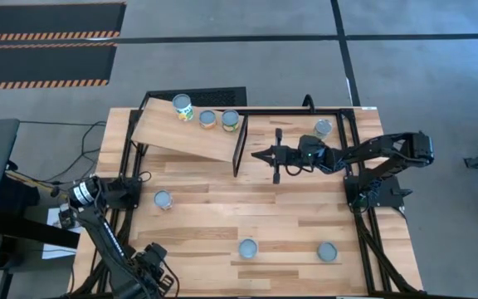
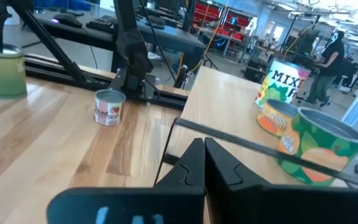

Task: Pick and place cans onto a shelf
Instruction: Put the canned oranges on the shelf

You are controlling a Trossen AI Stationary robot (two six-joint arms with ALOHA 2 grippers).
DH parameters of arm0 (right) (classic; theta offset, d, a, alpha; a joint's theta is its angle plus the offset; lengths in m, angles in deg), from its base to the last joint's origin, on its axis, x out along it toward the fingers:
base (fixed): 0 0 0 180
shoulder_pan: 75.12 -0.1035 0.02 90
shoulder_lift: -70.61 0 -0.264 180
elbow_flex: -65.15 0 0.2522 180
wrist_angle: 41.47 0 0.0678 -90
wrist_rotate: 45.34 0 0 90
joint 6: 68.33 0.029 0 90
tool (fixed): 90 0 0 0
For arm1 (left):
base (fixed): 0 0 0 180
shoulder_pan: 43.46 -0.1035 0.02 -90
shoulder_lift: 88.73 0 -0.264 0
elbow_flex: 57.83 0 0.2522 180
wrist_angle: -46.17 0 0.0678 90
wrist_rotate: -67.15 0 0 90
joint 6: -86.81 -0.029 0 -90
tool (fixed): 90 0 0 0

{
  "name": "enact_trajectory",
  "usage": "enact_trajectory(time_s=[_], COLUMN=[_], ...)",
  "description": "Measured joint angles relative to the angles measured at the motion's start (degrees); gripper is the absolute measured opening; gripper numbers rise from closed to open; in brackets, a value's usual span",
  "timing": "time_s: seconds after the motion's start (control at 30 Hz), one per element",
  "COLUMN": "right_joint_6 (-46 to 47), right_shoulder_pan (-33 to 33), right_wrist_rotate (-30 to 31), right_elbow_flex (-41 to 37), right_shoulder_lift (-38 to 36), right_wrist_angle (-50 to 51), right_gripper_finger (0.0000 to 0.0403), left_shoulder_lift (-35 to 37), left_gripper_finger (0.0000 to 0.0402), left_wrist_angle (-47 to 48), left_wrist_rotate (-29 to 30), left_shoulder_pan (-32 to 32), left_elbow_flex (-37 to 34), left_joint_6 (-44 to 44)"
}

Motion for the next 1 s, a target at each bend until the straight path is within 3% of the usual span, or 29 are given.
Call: enact_trajectory(time_s=[0.4,0.6,0.8,1.0], right_joint_6=[0.0,0.0,0.0,0.0], right_shoulder_pan=[0.0,0.0,0.0,0.0], right_wrist_rotate=[0.0,0.0,0.0,0.0], right_elbow_flex=[0.0,0.0,0.0,0.0], right_shoulder_lift=[-0.2,-0.2,-0.2,-0.2], right_wrist_angle=[0.1,0.1,0.1,0.1], right_gripper_finger=[0.0012,0.0012,0.0012,0.0012], left_shoulder_lift=[0.0,2.2,7.4,13.2], left_gripper_finger=[0.0006,0.0,0.0,0.0], left_wrist_angle=[2.2,1.8,1.3,-5.0], left_wrist_rotate=[1.8,5.6,14.6,24.3], left_shoulder_pan=[-4.6,-8.5,-12.0,-15.1], left_elbow_flex=[0.4,0.6,0.6,-0.7], left_joint_6=[-15.6,-24.4,-33.0,-42.5])
